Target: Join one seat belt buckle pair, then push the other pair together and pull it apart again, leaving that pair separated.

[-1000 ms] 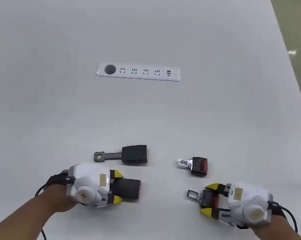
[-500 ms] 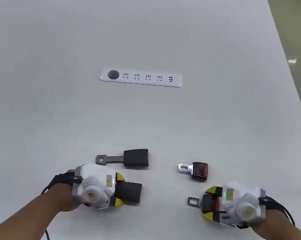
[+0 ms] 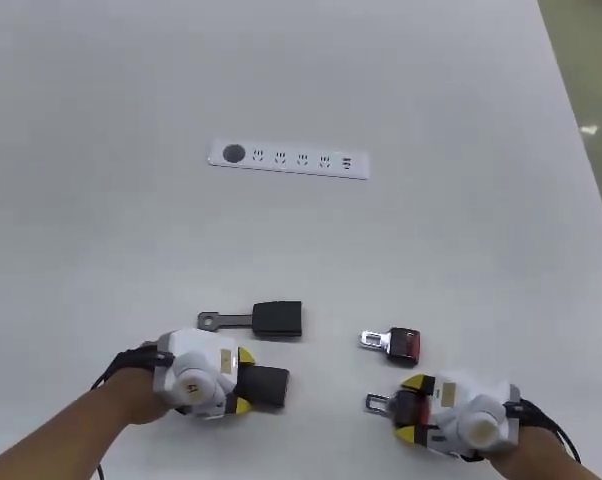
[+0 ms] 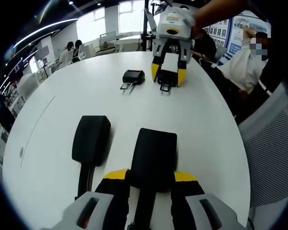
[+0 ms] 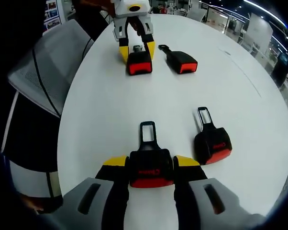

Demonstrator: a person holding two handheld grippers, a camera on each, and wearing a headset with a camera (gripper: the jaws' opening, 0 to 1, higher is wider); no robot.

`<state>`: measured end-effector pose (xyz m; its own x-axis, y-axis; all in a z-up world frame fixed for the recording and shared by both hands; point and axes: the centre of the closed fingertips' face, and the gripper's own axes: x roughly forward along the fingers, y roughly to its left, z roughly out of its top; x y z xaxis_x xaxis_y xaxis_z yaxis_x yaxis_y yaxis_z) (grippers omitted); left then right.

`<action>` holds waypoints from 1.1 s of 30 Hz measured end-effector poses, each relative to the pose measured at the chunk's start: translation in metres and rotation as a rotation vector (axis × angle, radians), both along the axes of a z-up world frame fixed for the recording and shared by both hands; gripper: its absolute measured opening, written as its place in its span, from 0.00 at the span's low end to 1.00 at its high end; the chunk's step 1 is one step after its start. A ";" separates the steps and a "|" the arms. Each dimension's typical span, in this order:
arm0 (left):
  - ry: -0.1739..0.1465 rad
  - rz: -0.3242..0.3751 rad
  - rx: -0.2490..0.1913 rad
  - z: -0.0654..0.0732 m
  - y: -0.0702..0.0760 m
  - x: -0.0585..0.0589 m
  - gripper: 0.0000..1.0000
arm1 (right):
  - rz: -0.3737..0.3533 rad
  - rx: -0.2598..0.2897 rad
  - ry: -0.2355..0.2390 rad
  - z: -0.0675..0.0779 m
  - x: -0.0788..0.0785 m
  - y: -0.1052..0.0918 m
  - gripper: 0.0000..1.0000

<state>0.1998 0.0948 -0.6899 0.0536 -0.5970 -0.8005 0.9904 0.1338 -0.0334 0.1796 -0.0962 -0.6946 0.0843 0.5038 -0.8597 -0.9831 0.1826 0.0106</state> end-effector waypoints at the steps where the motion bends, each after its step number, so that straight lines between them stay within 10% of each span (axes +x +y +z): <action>1: 0.000 0.001 0.000 0.000 0.000 0.000 0.34 | 0.004 0.003 -0.001 0.000 0.000 0.003 0.34; 33: 0.004 0.002 0.029 -0.005 0.003 0.001 0.34 | 0.011 0.137 -0.011 -0.013 0.001 0.113 0.35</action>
